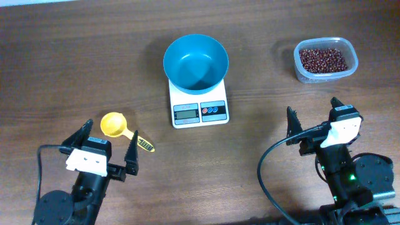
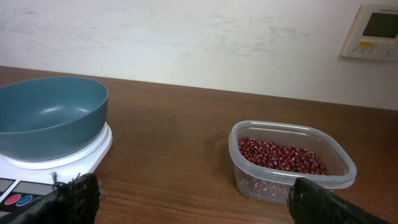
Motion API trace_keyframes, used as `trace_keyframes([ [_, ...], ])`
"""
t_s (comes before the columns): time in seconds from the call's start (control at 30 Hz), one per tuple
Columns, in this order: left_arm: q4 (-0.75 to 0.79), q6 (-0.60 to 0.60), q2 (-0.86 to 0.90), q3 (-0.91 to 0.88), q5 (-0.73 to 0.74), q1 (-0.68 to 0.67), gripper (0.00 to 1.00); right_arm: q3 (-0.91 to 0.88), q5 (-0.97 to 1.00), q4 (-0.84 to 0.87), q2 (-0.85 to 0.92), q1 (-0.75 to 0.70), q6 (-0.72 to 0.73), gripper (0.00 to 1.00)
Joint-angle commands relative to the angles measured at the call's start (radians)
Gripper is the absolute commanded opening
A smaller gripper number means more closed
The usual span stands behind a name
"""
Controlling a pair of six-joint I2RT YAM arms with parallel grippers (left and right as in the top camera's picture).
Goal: Scoop item into bowl and weigh 50g on scale
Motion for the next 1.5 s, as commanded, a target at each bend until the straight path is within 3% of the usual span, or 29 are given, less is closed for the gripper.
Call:
trace_keyframes([
  [0.0, -0.011, -0.019, 0.003, 0.004, 0.047, 0.008, 0.99, -0.008, 0.012, -0.003, -0.003, -0.006, -0.003, 0.99],
  [0.13, -0.047, -0.019, 0.003, 0.025, 0.047, 0.008, 0.99, -0.008, 0.012, -0.003, -0.003, -0.006, -0.003, 0.99],
  [0.47, -0.428, -0.019, 0.003, 0.359, 0.047, 0.008, 0.99, -0.008, 0.012, -0.003, -0.003, -0.006, -0.003, 0.99],
  [0.63, -0.541, -0.019, 0.003, 0.481, 0.046, 0.008, 0.99, -0.008, 0.012, -0.003, -0.003, -0.006, -0.003, 0.99],
  [0.93, -0.579, -0.023, 0.013, 0.486, 0.047, 0.008, 0.99, -0.008, 0.012, -0.003, 0.000, -0.006, -0.003, 0.99],
  [1.13, -0.578, -0.055, 0.126, 0.541, 0.055, 0.008, 0.99, -0.008, 0.012, -0.003, 0.000, -0.006, -0.003, 0.99],
  [1.3, -0.571, -0.200, 0.210, 0.663, 0.127, 0.008, 0.99, -0.008, 0.012, -0.003, 0.000, -0.006, -0.003, 0.99],
  [1.47, -0.539, -0.203, 0.210, 0.665, 0.234, 0.008, 0.98, -0.008, 0.012, -0.003, 0.000, -0.006, -0.003, 0.99],
])
